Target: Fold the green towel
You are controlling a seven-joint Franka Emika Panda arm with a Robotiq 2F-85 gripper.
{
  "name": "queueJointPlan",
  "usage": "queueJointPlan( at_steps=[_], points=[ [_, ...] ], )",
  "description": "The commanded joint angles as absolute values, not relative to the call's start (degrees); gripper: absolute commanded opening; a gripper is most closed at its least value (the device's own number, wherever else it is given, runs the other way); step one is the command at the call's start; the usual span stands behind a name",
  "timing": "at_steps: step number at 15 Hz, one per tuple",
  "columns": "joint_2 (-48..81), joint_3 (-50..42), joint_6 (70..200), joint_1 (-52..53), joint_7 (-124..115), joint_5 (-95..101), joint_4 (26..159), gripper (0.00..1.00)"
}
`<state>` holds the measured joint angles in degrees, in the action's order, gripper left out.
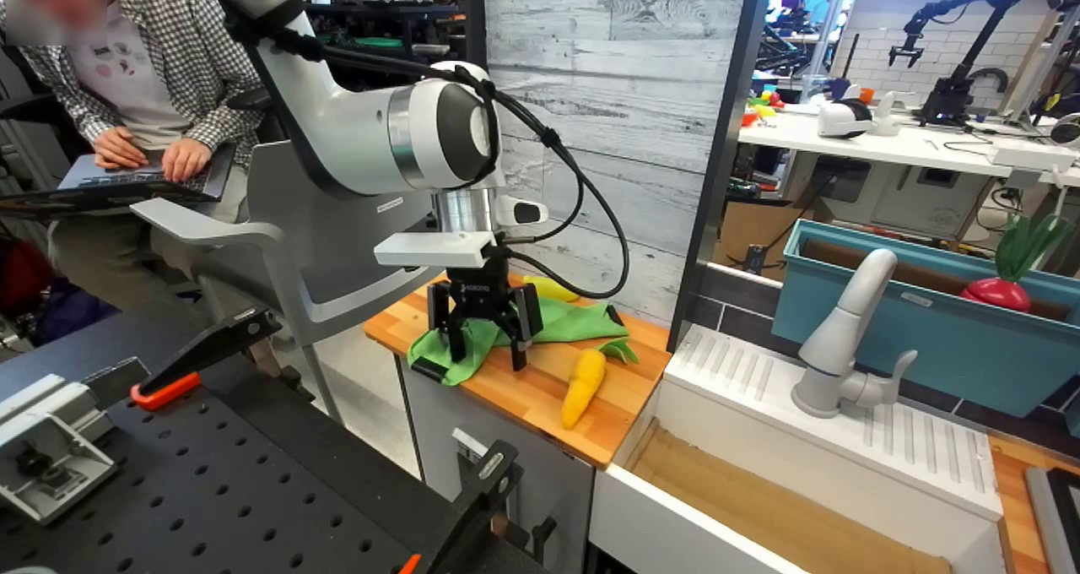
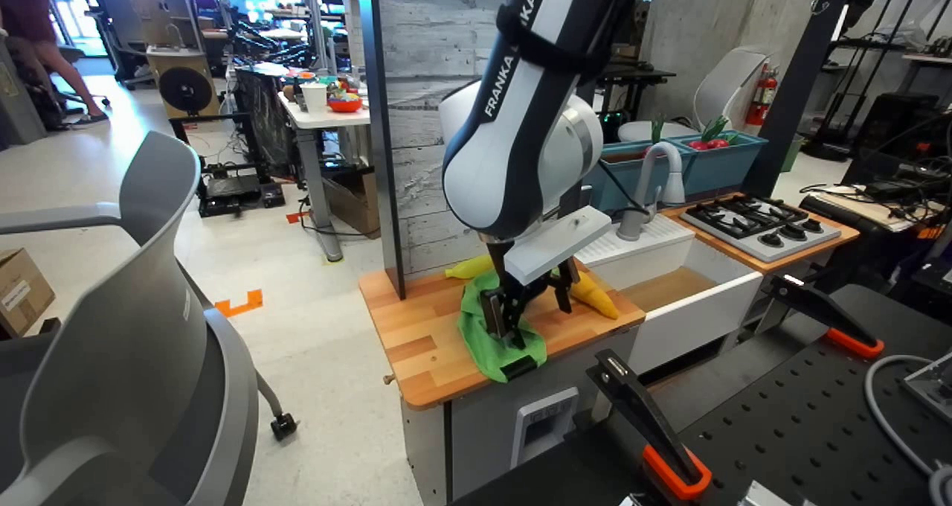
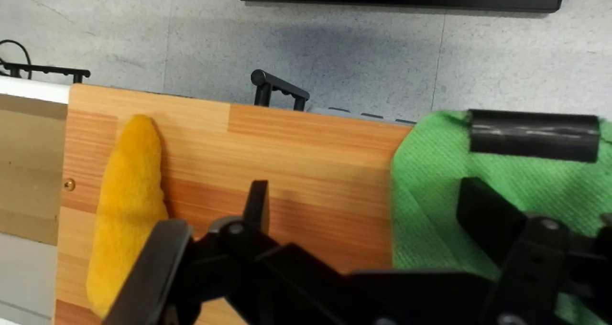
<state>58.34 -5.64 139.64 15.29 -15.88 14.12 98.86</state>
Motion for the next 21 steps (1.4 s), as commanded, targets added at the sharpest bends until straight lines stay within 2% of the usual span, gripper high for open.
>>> queueJointPlan(
  at_steps=[1, 3, 9, 12, 21],
  points=[
    [58.84, -4.58, 145.46, 13.45, -14.99, 12.43, 99.47, 0.75],
    [59.23, -4.61, 146.96, 13.33, -14.69, 12.1, 99.22, 0.66],
    [59.93, -4.55, 147.77, 13.58, -14.05, 11.67, 98.69, 0.19],
    [60.36, -5.49, 145.99, 14.55, -14.01, 12.55, 98.15, 0.01],
    [56.68, -7.71, 143.01, 20.71, -16.73, 15.03, 101.63, 0.02]
  ],
)
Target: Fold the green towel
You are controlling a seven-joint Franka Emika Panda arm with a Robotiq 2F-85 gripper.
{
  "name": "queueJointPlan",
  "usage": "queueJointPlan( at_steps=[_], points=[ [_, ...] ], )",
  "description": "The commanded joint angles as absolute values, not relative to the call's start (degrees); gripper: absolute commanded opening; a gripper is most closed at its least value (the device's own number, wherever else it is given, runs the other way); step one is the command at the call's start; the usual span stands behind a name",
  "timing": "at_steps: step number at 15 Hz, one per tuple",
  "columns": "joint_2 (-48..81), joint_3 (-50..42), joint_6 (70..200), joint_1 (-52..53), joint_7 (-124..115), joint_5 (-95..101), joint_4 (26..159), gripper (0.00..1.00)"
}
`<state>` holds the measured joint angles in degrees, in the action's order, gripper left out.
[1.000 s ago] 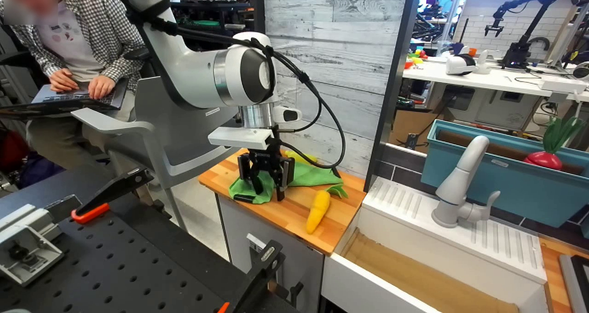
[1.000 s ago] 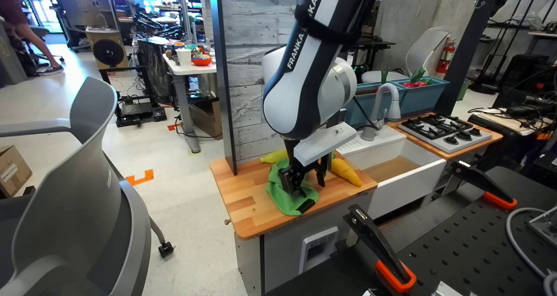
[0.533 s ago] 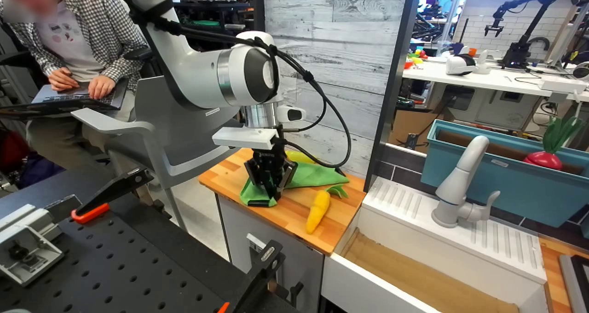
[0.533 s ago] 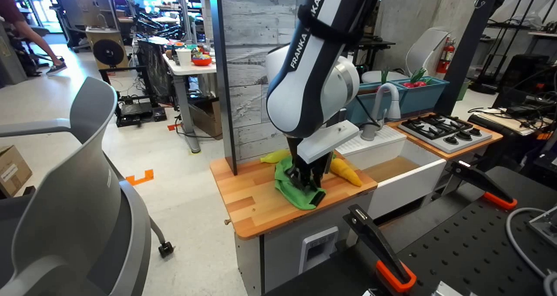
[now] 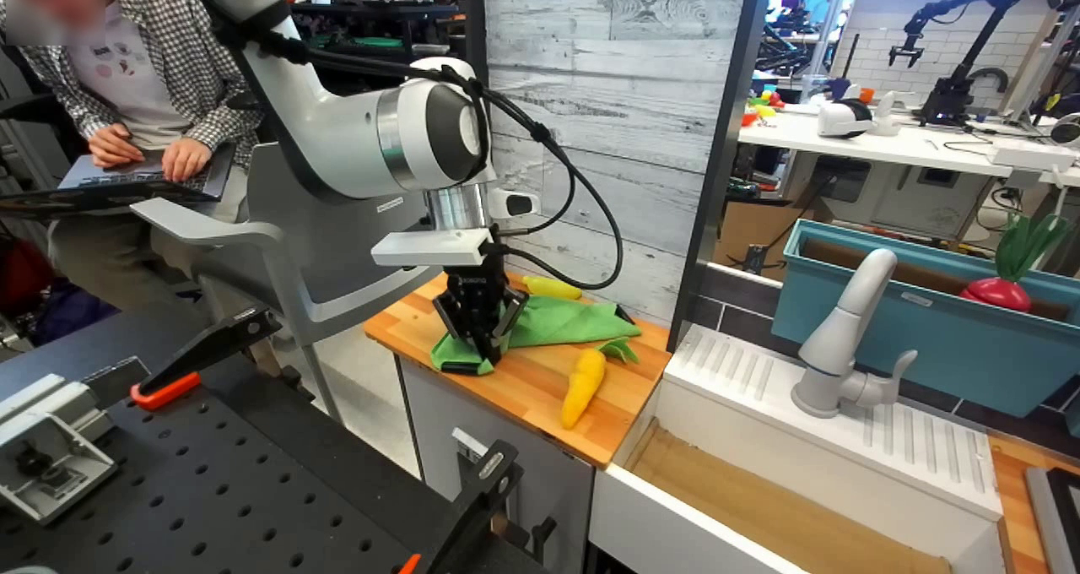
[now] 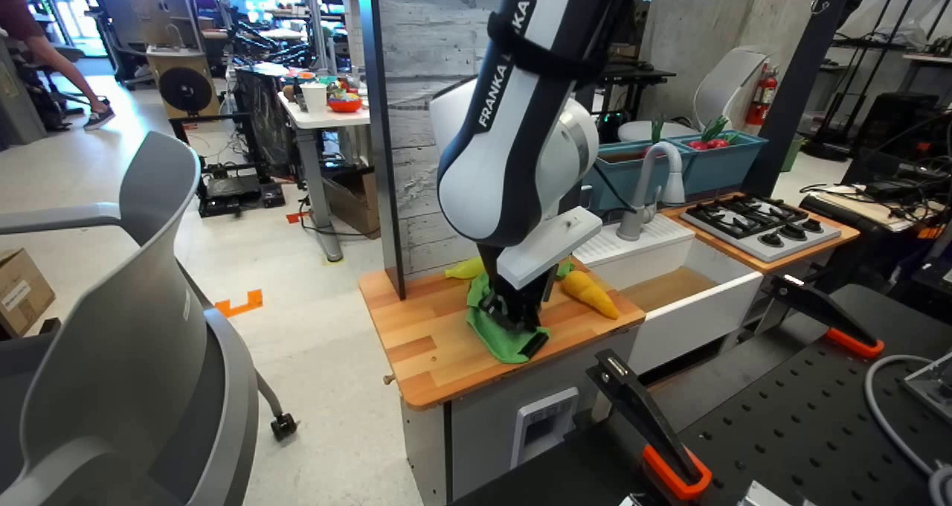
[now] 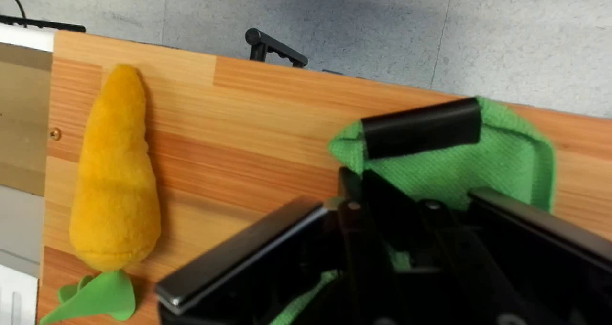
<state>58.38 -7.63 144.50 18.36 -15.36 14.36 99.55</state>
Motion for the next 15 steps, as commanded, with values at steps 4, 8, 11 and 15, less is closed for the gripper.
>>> queueJointPlan(
  at_steps=[4, 8, 11, 15],
  points=[
    [53.11, -7.79, 144.55, 22.59, -19.05, 14.67, 105.7, 0.02],
    [48.38, -6.93, 144.63, 22.2, -19.45, 14.03, 109.55, 0.02],
    [43.45, -6.58, 145.49, 21.33, -19.86, 13.43, 113.29, 0.02],
    [39.19, -5.8, 144.89, 18.46, -20.13, 11.45, 114.22, 0.02]
  ],
)
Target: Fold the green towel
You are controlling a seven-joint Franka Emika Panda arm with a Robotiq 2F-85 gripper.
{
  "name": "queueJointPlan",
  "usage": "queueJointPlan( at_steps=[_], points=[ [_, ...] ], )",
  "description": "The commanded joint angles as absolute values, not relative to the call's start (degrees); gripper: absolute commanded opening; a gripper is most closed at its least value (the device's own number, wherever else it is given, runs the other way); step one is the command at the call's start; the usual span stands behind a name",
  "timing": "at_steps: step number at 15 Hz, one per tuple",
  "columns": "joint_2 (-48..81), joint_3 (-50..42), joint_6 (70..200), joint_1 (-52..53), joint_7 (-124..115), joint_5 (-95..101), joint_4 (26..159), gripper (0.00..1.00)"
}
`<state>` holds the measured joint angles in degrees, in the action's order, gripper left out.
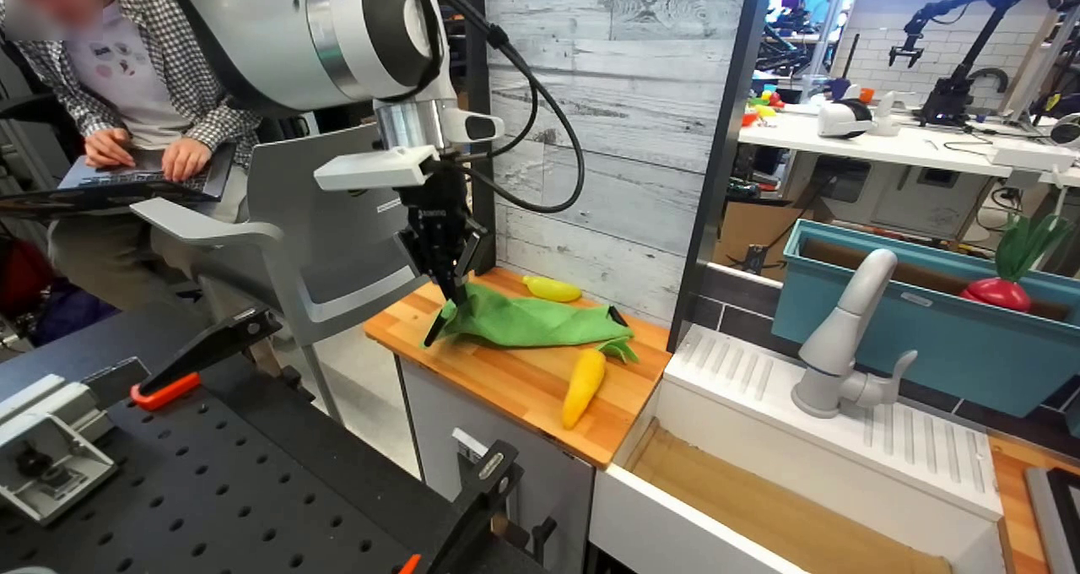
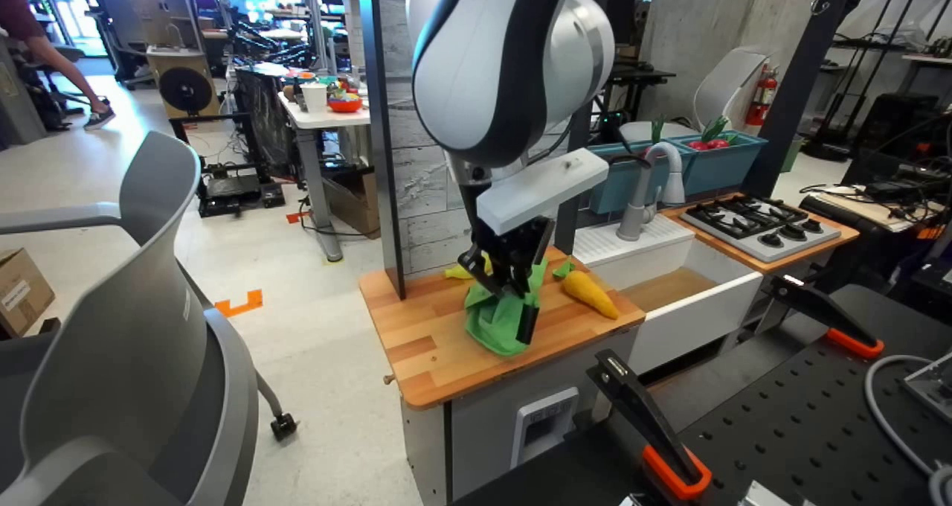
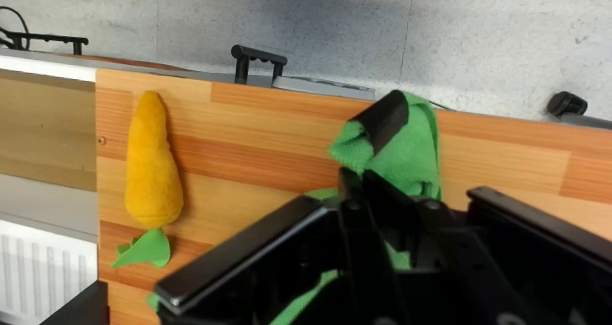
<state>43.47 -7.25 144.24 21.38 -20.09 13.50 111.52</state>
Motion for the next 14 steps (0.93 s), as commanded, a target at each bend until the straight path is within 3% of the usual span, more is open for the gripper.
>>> queueJointPlan(
  at_steps=[1, 8, 14],
  points=[
    [38.8, -5.57, 144.58, 17.47, -19.87, 10.55, 113.61, 0.02],
    [40.92, -3.16, 142.45, 8.42, -16.37, 2.19, 104.31, 0.02],
    [50.29, -1.54, 141.74, 3.05, -14.12, -2.62, 91.01, 0.02]
  ],
)
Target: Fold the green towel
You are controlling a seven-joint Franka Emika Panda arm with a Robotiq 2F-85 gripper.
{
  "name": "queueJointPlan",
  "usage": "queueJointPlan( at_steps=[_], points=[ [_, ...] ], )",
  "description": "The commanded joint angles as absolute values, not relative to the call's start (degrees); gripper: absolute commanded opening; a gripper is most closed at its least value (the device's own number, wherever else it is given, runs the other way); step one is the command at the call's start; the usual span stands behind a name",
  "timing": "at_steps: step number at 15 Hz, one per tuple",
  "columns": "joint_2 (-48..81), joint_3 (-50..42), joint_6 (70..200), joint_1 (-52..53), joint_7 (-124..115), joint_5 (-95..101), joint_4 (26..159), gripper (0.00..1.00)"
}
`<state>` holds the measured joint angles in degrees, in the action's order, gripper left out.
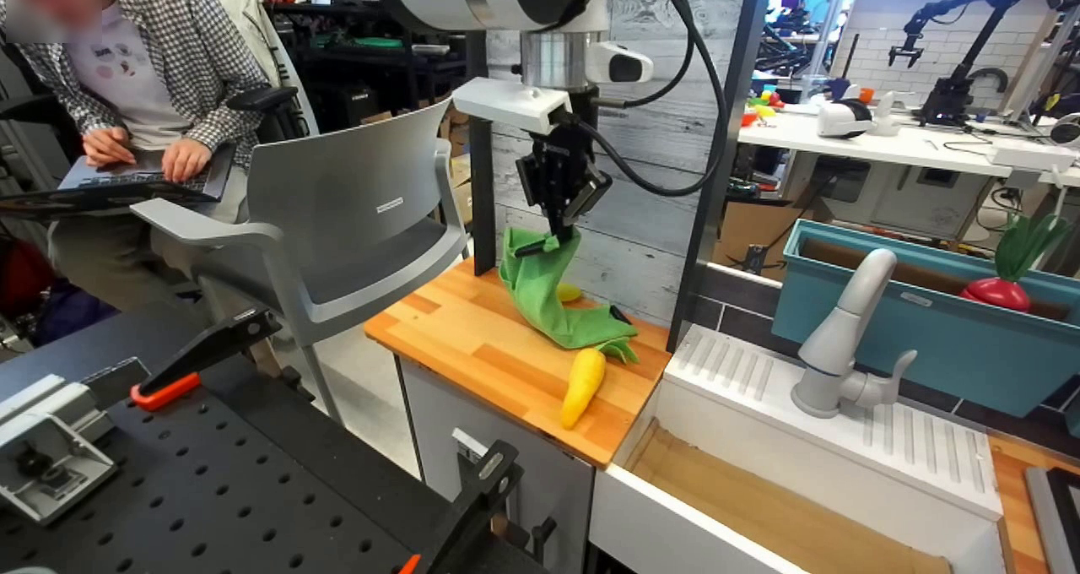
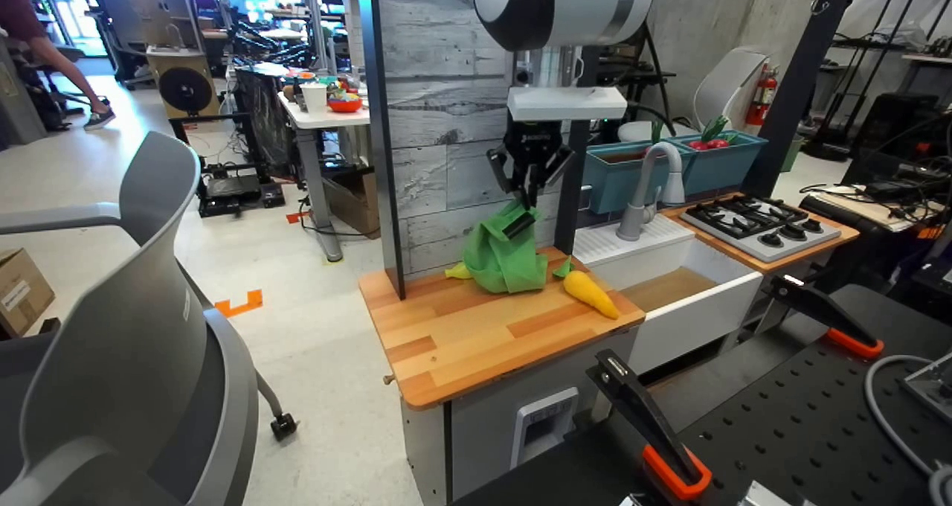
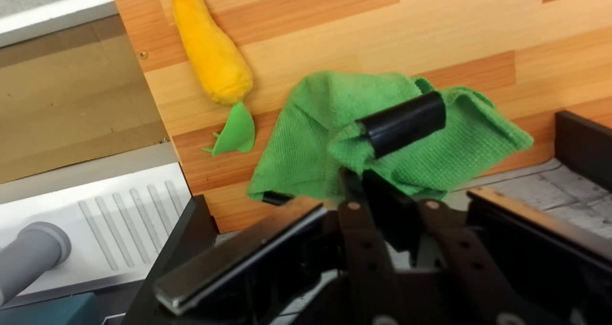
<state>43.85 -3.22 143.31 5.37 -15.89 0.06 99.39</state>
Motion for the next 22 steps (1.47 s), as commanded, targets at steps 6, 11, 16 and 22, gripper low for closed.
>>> queueJointPlan(
  at_steps=[6, 11, 16, 22],
  points=[
    [61.68, -2.1, 141.0, 2.37, -14.43, -2.73, 80.5, 0.02],
    [67.79, -2.68, 139.94, 1.6, -14.61, -2.75, 75.93, 0.02],
    [69.71, -2.88, 138.84, 1.19, -14.85, -2.6, 74.23, 0.47],
    [68.81, -3.04, 140.52, 2.61, -15.59, -2.19, 76.43, 0.92]
  ],
)
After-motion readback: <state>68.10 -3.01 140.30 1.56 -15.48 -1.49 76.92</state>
